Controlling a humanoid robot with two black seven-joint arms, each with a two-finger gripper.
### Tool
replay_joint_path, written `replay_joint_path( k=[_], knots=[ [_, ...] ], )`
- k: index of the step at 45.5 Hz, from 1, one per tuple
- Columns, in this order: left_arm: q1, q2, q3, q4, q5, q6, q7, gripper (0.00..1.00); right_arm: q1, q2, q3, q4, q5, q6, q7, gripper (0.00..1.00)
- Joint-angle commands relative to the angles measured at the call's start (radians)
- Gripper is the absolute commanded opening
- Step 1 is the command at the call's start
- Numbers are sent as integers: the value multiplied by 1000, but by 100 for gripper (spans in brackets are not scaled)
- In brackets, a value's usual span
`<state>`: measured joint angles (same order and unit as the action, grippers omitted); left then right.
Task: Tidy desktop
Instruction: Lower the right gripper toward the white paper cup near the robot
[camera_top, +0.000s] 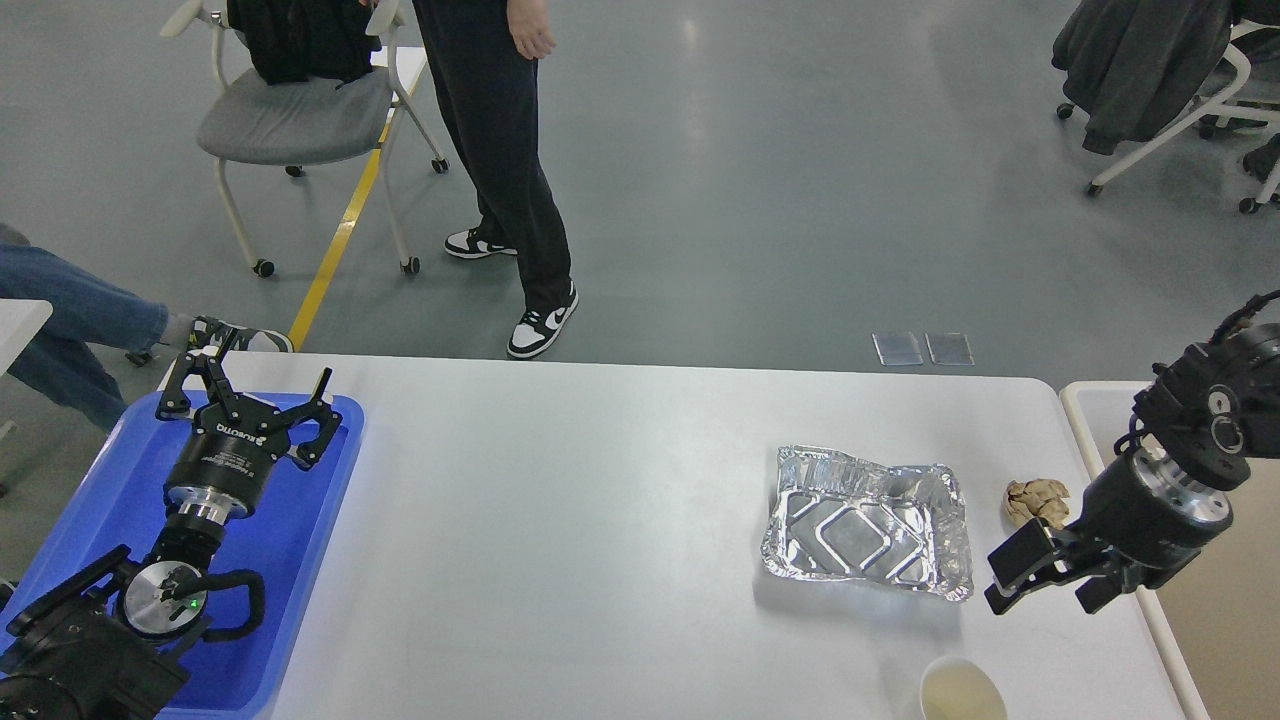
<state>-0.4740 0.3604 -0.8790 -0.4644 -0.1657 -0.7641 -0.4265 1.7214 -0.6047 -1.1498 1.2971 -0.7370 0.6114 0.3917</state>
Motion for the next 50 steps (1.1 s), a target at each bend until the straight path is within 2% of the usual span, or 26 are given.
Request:
replay_joint_path(
  k=[1, 6, 15, 27, 36, 50],
  knots=[
    [0, 0, 0, 1, 0, 0, 0, 99, -75, -38, 19, 13, -25, -113, -10, 100],
    [0, 0, 0, 1, 0, 0, 0, 99, -103, -53, 19, 24, -81, -159, -8, 100],
    [0, 0, 0, 0, 0, 0, 0, 99, -109, -101, 38, 155, -122, -209, -22, 100],
    [-1, 0, 0, 0, 0, 0, 0, 99, -160, -95, 41, 159, -96, -314, -51, 100],
    [0, 0, 0, 0, 0, 0, 0, 99, -221, -78, 62, 76, 25, -315, -62, 100],
    [0, 0, 0, 1, 0, 0, 0, 99, -283, -76, 94, 73, 180, -308, -60, 100]
  ],
)
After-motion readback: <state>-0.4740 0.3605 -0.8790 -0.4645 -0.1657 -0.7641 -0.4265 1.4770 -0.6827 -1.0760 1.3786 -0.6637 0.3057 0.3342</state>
